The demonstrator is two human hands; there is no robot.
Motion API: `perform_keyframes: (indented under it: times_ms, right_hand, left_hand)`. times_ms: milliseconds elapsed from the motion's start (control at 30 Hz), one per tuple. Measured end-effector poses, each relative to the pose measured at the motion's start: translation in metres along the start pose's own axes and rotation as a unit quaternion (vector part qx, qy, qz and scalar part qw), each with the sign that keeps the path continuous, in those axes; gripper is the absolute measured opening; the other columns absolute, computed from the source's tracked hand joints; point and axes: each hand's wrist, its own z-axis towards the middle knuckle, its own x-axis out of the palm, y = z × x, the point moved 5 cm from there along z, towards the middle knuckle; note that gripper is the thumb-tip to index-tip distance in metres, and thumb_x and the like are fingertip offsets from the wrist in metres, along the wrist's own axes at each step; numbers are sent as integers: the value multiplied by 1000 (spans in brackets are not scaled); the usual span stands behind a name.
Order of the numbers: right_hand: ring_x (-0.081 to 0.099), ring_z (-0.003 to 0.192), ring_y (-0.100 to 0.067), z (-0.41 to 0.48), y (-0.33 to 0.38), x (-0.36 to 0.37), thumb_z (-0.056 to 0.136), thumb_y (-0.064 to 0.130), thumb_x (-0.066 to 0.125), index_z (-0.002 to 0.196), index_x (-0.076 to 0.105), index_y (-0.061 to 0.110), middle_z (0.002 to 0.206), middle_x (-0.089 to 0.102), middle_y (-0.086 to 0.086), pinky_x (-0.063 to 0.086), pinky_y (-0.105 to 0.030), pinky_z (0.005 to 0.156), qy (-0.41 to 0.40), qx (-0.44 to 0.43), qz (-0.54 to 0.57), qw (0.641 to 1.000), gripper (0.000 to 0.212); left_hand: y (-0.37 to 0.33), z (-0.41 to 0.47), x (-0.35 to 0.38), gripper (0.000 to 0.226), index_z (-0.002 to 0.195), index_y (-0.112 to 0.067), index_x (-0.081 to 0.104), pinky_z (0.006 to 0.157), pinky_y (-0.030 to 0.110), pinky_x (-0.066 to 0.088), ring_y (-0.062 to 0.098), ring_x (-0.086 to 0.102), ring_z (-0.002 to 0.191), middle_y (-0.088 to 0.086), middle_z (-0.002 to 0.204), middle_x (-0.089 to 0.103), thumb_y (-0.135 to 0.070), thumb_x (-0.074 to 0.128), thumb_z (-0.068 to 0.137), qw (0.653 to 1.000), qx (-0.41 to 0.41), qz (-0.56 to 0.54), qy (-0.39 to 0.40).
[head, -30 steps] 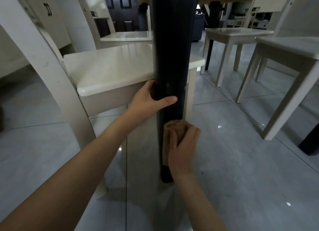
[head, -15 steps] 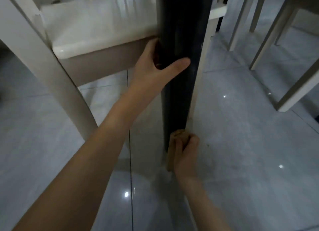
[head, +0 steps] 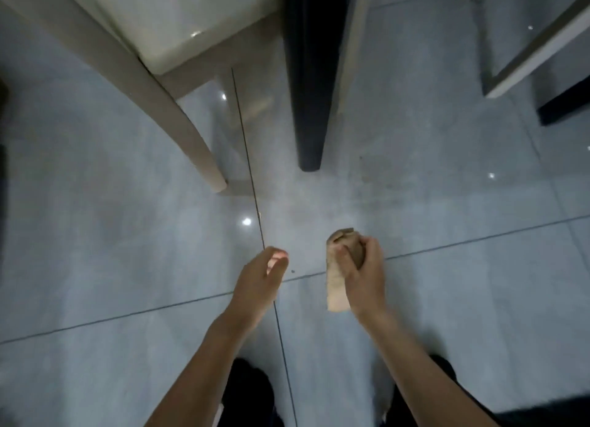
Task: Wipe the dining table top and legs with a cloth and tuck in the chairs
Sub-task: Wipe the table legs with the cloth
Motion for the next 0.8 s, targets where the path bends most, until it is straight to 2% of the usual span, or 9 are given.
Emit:
perform_keyframes:
  times_ms: [100,167,233,367,467,533,633,733,800]
  right_hand:
    - [56,86,2,-71,71,-80,85,27,70,102,54,17,99,60,-2,42,-9,71,-7,31,-21,999,26]
    - [58,95,-7,-121,144,-139,87,22,68,105,55,17,103,60,0,47,-20,82,-5,39,-47,998,23]
    - [58,98,-9,-156,201,-184,88,21,67,104,54,20,104,60,1,48,-27,86,1,25,-76,997,20]
    - [54,89,6,-237,357,-280,88,18,67,102,53,19,98,57,3,40,-7,72,-14,-23,-100,995,20]
    - [53,83,9,-300,436,-335,90,22,66,103,52,17,95,57,7,38,-3,67,-56,-48,-82,994,19]
    - [53,84,6,-338,461,-359,90,27,66,104,52,18,96,55,11,37,-2,66,-104,-48,-67,991,21]
    - [54,86,0,-392,457,-387,92,26,64,103,54,16,94,56,12,38,-6,65,-209,-20,-39,977,18]
    - [57,89,-24,-441,419,-406,92,26,63,104,54,12,92,59,-3,38,-27,70,-304,49,7,951,20]
    - [56,92,-30,-472,393,-417,93,27,61,108,54,10,97,59,-9,35,-31,75,-361,96,31,927,24]
  left_hand:
    - [-48,-119,-16,16,88,-28,64,76,20,46,16,65,89,-3,90,69,-35,50,83,997,-67,-20,30]
    - [-108,-201,-41,11,90,-27,63,74,14,44,15,63,90,-1,93,68,-25,52,92,994,-90,-40,35]
    - [-156,-256,-54,15,93,-26,64,74,12,44,11,62,88,-2,94,67,-19,51,96,995,-84,-40,47]
    - [-284,-355,-107,10,99,-26,63,77,13,42,-9,59,88,-12,95,67,-23,55,95,998,-9,3,61]
    - [-356,-408,-145,10,98,-29,64,78,14,46,-4,61,89,-11,93,67,-30,55,93,996,57,15,71]
    - [-376,-426,-166,16,96,-33,64,81,23,49,6,64,91,-9,93,69,-41,53,86,993,79,32,79]
    - [-376,-442,-190,21,94,-35,65,82,29,51,8,65,90,-7,91,70,-46,51,82,987,99,71,108]
    - [-360,-442,-202,13,90,-32,66,81,33,51,14,66,88,-3,89,71,-36,54,87,985,87,83,127]
    - [-351,-437,-200,13,89,-26,66,79,34,49,23,65,89,2,89,71,-26,53,93,983,75,97,140]
